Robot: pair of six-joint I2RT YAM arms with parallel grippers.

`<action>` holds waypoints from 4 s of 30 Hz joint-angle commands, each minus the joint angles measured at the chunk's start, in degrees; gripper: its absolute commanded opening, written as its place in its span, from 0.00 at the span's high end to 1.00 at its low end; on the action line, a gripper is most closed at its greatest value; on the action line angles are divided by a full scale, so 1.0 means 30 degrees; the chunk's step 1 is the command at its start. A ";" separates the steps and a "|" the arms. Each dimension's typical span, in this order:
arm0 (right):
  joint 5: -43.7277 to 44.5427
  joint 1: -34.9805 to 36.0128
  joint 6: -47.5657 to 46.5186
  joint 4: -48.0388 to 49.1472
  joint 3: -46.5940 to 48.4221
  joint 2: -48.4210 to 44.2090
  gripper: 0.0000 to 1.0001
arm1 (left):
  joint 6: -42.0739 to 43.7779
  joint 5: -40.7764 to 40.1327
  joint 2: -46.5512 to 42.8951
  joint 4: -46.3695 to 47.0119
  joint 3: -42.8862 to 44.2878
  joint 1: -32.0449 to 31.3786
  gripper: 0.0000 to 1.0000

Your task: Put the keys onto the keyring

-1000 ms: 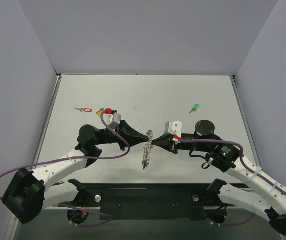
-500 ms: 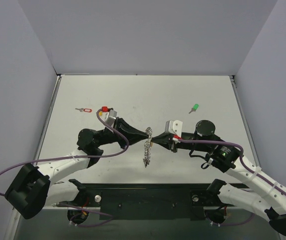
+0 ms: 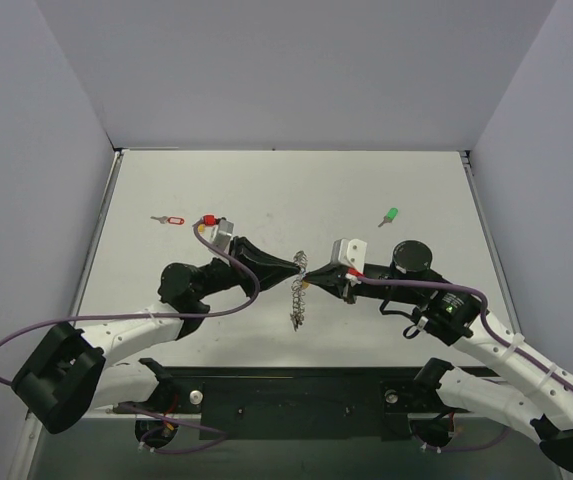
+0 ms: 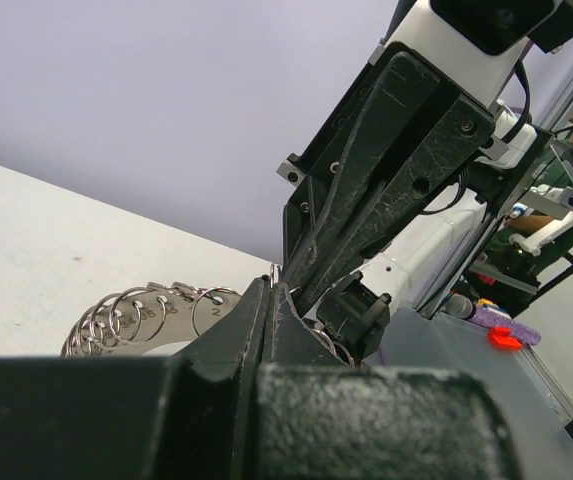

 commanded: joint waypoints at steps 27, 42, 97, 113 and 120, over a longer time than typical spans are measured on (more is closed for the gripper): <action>-0.0774 -0.0910 0.0528 0.0030 -0.0407 -0.2101 0.82 | 0.2219 -0.5871 0.0387 0.5409 -0.0419 -0.2915 1.00; -0.2297 -0.3313 0.6616 0.0996 -0.0406 -0.2454 0.59 | 0.2804 -0.1010 0.0095 0.5441 -0.0595 -0.2329 1.00; -0.5492 -0.3166 0.4630 0.0351 -0.0465 0.0271 0.79 | 0.2659 -0.0625 -0.0080 0.7345 -0.0800 -0.2300 1.00; -0.5257 -0.3722 0.5890 0.1290 -0.0436 0.0212 0.76 | 0.2600 -0.0508 -0.0080 0.7345 -0.0741 -0.2300 1.00; -0.5990 -0.3723 0.5714 0.0996 -0.0700 0.0125 0.89 | 0.2629 -0.0625 -0.0285 0.7345 -0.0829 -0.2328 1.00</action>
